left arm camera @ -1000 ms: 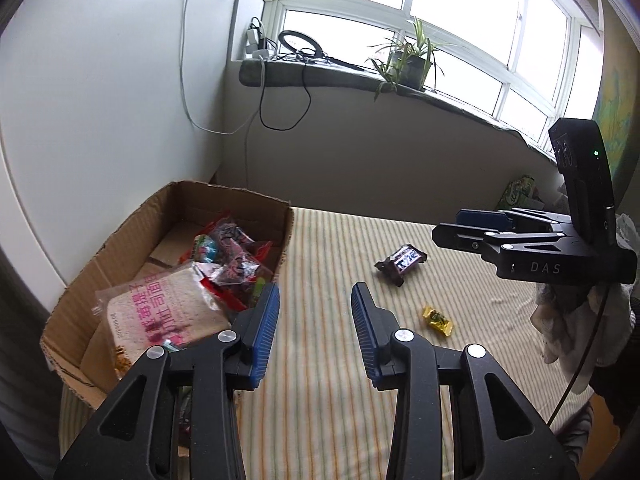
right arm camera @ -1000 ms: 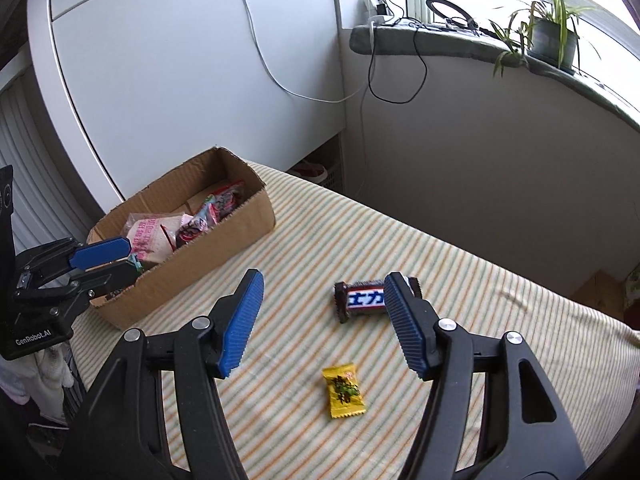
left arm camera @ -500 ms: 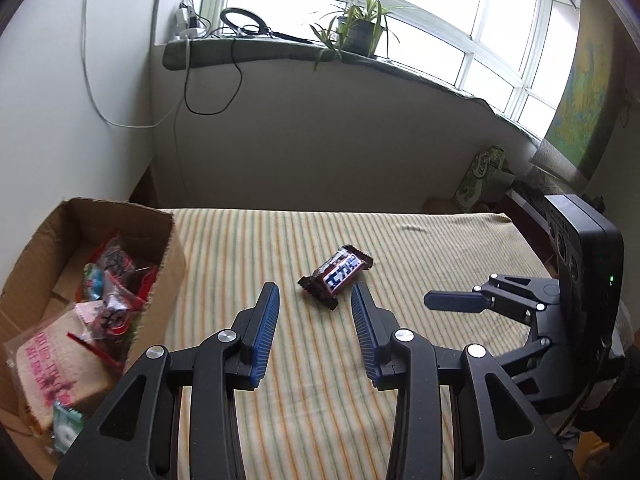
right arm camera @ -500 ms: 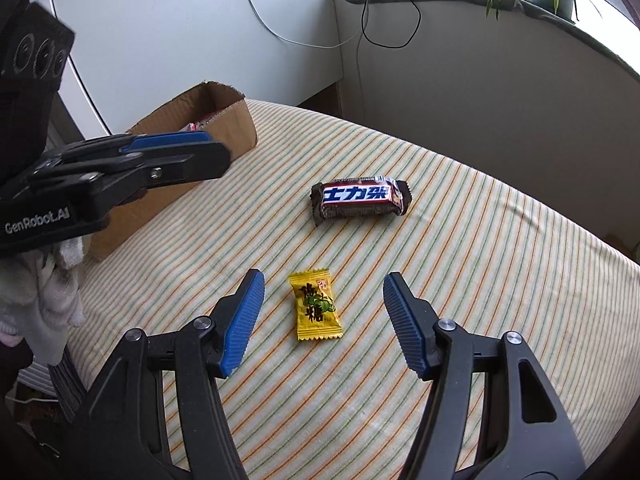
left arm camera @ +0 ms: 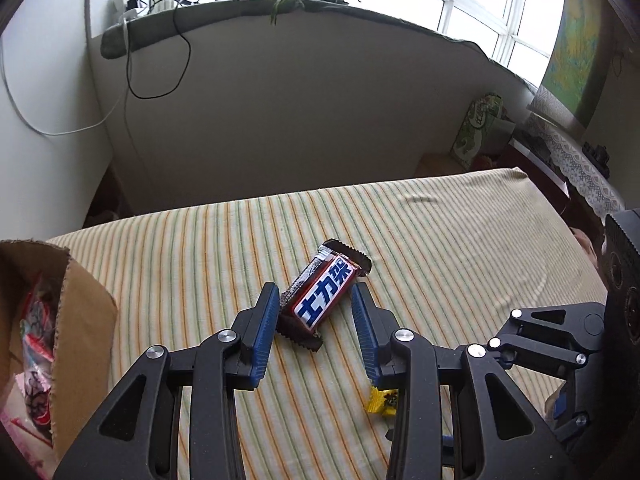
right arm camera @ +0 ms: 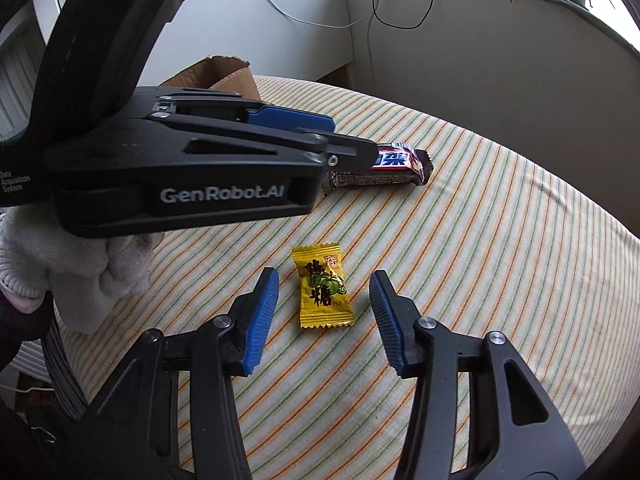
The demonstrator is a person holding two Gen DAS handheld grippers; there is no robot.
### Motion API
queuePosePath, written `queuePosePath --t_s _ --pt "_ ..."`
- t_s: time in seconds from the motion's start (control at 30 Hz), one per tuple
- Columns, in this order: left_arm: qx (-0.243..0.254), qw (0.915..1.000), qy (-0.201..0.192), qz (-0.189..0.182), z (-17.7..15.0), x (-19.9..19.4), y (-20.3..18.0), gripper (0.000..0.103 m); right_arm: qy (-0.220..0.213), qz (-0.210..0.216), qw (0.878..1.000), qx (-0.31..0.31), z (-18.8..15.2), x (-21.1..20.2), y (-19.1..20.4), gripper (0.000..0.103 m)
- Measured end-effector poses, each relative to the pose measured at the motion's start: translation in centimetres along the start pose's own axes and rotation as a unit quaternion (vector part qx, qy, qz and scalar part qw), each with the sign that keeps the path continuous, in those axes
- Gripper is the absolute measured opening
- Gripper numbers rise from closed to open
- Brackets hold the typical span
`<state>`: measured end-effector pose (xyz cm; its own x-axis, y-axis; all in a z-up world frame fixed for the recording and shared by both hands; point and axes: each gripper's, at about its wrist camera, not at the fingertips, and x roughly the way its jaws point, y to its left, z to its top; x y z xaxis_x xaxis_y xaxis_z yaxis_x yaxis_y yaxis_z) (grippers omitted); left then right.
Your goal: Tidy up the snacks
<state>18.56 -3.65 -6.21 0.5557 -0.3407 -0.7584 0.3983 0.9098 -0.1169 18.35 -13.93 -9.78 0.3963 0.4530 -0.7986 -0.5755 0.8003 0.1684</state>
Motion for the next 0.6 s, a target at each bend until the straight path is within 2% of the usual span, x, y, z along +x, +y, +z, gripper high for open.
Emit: queuePosePath --t_s 0.27,0.4,0.6 --pt "0.016 0.9995 0.025 0.007 0.4 2.3 0.0 0.036 0.004 -0.014 1.0 -0.023 0.2 0.6 0.6 0.05" --pt "0.01 0.9995 0.028 -0.004 0.8 2.9 0.0 0.037 0.007 -0.025 0.999 -0.034 0.3 1.1 1.1 0.048" --pt "0.025 0.999 0.037 -0.003 0.8 3.4 -0.2 0.037 0.008 -0.035 0.998 -0.044 0.3 1.1 1.2 0.035"
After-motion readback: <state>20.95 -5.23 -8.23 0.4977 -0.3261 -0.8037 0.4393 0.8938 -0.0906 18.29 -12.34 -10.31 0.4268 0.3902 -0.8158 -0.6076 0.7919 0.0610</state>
